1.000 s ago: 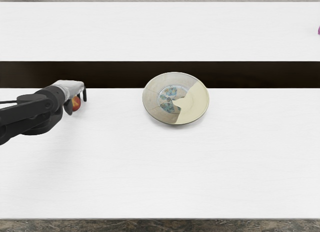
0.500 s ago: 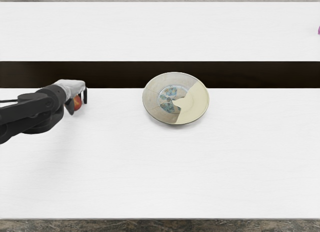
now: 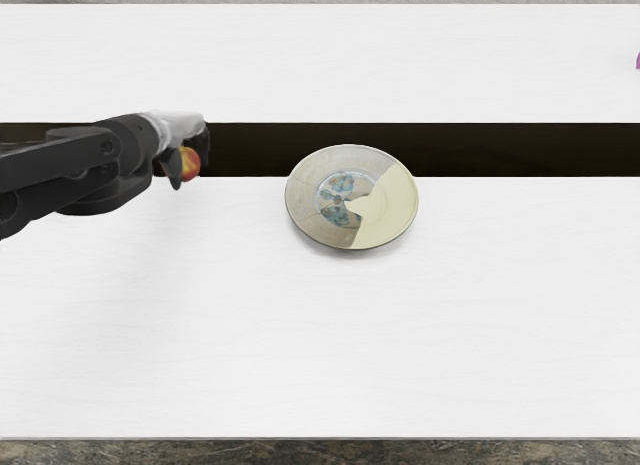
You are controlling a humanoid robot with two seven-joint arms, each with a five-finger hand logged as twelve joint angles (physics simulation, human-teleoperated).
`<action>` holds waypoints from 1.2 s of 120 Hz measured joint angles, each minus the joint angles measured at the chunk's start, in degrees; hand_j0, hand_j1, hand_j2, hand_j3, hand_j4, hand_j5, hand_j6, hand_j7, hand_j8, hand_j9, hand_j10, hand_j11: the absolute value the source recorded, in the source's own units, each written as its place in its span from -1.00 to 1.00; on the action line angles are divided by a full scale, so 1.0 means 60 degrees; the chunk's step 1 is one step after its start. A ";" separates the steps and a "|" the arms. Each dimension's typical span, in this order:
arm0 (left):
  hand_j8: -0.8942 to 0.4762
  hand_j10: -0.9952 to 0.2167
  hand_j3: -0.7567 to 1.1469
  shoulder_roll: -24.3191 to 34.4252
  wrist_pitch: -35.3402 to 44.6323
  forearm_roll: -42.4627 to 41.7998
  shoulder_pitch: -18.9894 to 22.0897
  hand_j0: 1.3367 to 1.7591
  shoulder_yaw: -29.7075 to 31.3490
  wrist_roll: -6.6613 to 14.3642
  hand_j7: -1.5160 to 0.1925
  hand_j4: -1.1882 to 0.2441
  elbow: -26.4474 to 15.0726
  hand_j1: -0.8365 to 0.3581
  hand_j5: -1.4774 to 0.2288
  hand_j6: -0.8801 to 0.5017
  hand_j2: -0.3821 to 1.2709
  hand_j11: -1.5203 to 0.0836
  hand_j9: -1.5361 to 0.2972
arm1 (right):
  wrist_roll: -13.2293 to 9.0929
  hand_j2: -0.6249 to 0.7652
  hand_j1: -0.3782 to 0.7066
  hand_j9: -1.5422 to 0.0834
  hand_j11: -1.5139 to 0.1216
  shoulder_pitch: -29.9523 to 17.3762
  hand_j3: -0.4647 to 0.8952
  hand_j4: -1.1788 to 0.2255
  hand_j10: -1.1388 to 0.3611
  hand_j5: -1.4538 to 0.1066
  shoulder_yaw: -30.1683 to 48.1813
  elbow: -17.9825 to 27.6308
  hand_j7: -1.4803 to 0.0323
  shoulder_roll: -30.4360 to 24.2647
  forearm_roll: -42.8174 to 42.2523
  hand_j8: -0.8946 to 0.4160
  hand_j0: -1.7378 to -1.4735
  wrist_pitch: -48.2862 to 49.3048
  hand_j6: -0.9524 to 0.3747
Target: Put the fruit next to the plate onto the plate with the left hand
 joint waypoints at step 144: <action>-0.34 -0.53 -0.21 -0.3892 0.0780 0.0018 -0.0009 0.50 -0.0067 -0.0001 -0.35 -0.32 0.1635 -0.22 -0.45 -0.36 0.03 -0.33 -0.39 | 0.0000 -0.10 -0.95 0.90 0.85 -0.0017 -0.32 0.68 0.52 0.86 -0.0008 0.0000 0.96 0.0000 -0.0003 0.37 -0.40 0.0002 0.44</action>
